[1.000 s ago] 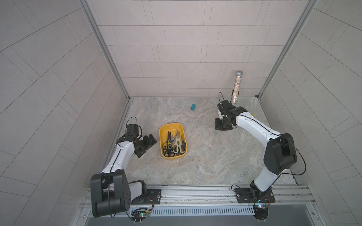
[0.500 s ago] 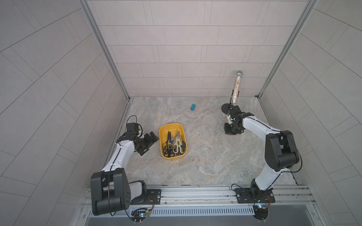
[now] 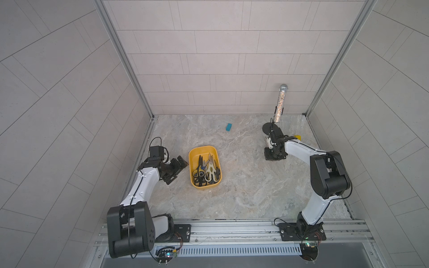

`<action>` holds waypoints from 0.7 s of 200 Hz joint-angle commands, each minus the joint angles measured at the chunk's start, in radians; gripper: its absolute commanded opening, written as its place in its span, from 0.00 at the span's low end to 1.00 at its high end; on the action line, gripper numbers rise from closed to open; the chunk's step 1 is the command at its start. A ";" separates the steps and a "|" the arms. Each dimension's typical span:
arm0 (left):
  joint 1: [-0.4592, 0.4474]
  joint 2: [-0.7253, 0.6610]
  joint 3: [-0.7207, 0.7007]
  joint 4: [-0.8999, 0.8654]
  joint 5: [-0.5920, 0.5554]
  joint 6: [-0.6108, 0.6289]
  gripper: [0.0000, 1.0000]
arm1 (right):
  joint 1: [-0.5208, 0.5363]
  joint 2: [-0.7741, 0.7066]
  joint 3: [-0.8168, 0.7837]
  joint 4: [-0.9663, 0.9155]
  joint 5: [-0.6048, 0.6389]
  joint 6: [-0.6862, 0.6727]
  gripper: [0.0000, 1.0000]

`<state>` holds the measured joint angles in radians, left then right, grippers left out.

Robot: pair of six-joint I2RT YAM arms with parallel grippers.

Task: Take the scissors out of the storage box
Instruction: Place the scissors at the center of the board.

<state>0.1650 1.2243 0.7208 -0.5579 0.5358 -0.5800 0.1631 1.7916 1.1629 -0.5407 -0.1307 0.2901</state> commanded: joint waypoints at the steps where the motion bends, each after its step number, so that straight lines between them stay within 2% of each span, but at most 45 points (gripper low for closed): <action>1: -0.002 -0.024 -0.017 0.003 0.003 -0.001 1.00 | 0.000 0.033 -0.004 -0.013 0.011 0.051 0.05; 25: -0.002 -0.032 -0.028 0.000 0.003 0.001 1.00 | 0.000 0.049 -0.007 -0.006 0.007 0.090 0.07; 42: -0.002 -0.038 -0.033 -0.003 0.003 0.004 1.00 | 0.000 0.052 -0.005 -0.008 0.001 0.096 0.12; 85: -0.001 -0.052 -0.048 0.003 -0.002 0.008 1.00 | 0.000 0.009 0.019 -0.058 0.002 0.106 0.36; 140: 0.001 -0.049 -0.063 0.044 -0.014 -0.001 1.00 | 0.024 -0.133 0.097 -0.196 0.016 0.153 0.37</action>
<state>0.1654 1.1873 0.6750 -0.5423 0.5343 -0.5804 0.1677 1.7664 1.2140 -0.6418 -0.1371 0.4023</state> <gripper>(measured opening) 0.998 0.376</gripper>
